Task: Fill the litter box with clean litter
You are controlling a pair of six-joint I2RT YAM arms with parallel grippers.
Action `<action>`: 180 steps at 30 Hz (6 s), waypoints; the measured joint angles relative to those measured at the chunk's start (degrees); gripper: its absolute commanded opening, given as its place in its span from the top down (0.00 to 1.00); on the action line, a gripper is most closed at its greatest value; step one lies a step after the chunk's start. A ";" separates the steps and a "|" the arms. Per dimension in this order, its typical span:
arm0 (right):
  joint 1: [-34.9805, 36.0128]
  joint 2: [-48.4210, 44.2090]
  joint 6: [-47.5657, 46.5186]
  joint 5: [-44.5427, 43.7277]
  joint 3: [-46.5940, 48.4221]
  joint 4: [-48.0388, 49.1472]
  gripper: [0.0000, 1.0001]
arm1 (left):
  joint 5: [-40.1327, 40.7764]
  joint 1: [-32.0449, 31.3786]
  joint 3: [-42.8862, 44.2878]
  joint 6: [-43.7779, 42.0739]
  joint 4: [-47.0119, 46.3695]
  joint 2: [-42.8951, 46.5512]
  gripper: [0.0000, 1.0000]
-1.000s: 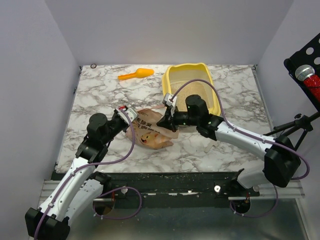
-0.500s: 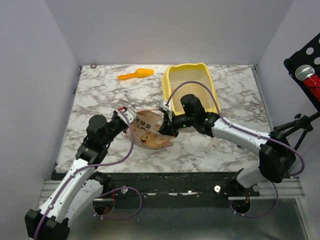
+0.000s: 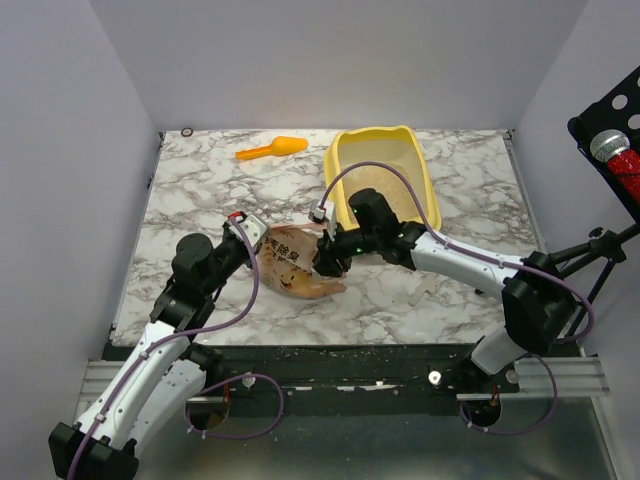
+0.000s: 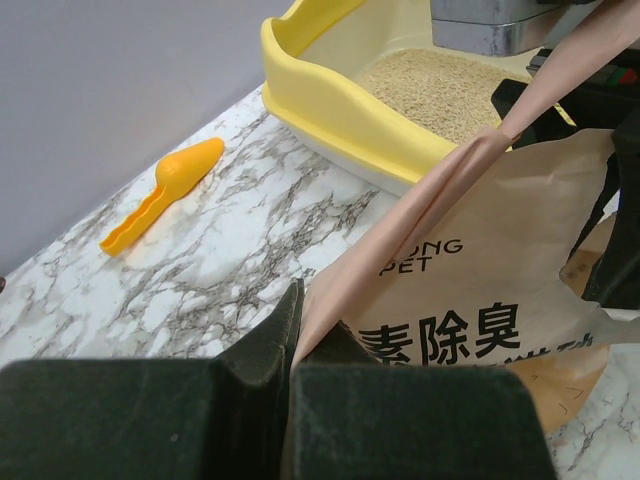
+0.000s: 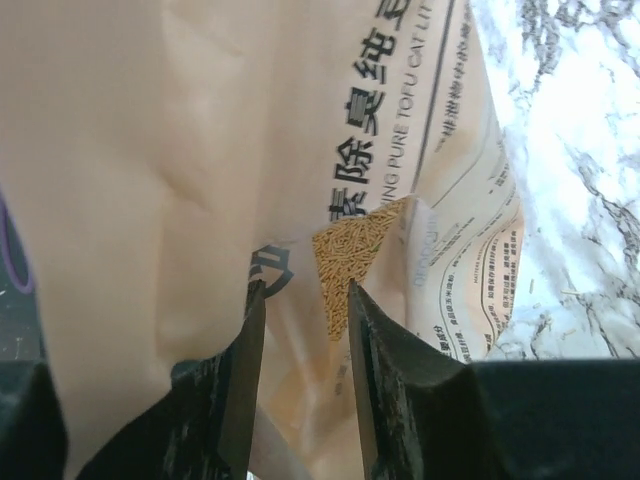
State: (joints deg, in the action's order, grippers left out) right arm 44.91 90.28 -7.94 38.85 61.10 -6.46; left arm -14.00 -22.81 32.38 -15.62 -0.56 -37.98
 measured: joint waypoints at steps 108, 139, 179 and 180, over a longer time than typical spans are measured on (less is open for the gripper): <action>0.02 -4.72 10.99 -37.55 10.51 -3.61 0.18 | -15.52 25.53 110.12 9.16 30.32 -105.96 0.29; 0.79 -3.08 12.50 -32.35 10.51 -3.65 0.18 | -10.78 26.84 113.24 11.98 33.75 -115.82 0.24; 1.88 -7.15 15.04 -28.85 4.15 -1.70 0.22 | -4.20 21.57 99.27 11.08 30.27 -109.66 1.00; 1.90 -7.52 15.06 -28.79 3.80 -1.53 0.22 | -4.17 21.55 99.06 11.19 30.40 -109.35 1.00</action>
State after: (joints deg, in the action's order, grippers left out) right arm 46.81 82.76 7.11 10.07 64.90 -7.99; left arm -18.17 -1.26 131.44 -4.43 29.85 -147.33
